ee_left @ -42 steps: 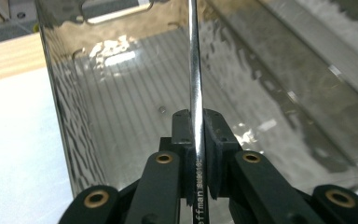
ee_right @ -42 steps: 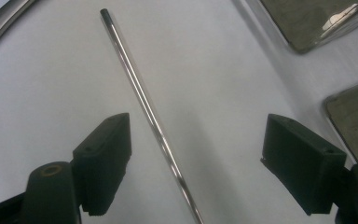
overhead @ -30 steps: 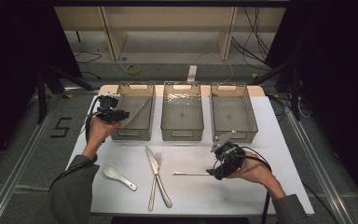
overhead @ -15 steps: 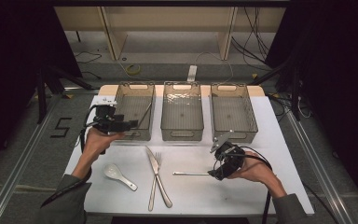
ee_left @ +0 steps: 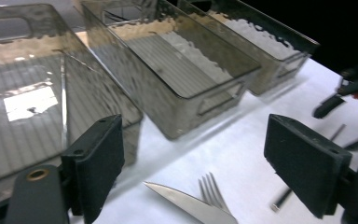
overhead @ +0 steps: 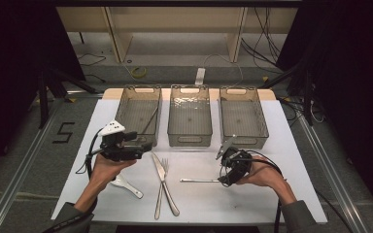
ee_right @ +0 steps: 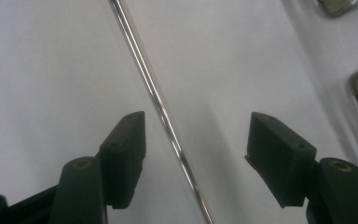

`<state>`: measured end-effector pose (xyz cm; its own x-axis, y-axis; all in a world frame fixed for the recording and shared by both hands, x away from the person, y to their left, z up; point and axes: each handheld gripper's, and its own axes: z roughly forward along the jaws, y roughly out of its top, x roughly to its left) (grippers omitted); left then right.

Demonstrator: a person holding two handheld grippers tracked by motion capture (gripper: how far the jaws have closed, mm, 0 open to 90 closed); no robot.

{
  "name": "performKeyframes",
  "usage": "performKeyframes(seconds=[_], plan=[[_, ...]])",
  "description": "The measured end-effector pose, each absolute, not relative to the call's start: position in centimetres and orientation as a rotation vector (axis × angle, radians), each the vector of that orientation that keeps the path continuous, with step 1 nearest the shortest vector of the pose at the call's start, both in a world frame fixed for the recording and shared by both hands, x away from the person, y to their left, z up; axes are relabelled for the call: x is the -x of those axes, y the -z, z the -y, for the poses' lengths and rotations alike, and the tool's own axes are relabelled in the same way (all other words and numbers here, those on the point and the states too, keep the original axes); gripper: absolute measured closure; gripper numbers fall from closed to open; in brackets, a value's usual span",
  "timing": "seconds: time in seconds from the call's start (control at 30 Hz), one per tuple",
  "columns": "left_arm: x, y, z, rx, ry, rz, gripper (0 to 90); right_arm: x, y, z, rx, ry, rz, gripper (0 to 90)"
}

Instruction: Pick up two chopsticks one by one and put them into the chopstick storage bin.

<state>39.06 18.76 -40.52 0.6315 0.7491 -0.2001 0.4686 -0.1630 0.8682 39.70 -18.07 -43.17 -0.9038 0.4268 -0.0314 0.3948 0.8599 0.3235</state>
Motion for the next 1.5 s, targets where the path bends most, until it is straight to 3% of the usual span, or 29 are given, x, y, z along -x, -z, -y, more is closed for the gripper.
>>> performKeyframes(seconds=[0.2, 0.6, 1.5], plan=[[-37.3, 40.9, -18.1, -1.828, -0.335, -0.943, 17.0, -39.7, 43.8, 17.5, -0.588, -0.391, -2.979, 50.4], [-35.8, 41.2, -17.5, -1.862, -0.369, -0.903, 16.6, -39.8, 44.6, 16.5, -0.527, -0.297, -3.011, 64.5], [-35.0, 41.4, -17.2, -1.891, -0.38, -0.869, 16.5, -39.7, 45.4, 15.3, -0.44, -0.145, -3.056, 85.7]])
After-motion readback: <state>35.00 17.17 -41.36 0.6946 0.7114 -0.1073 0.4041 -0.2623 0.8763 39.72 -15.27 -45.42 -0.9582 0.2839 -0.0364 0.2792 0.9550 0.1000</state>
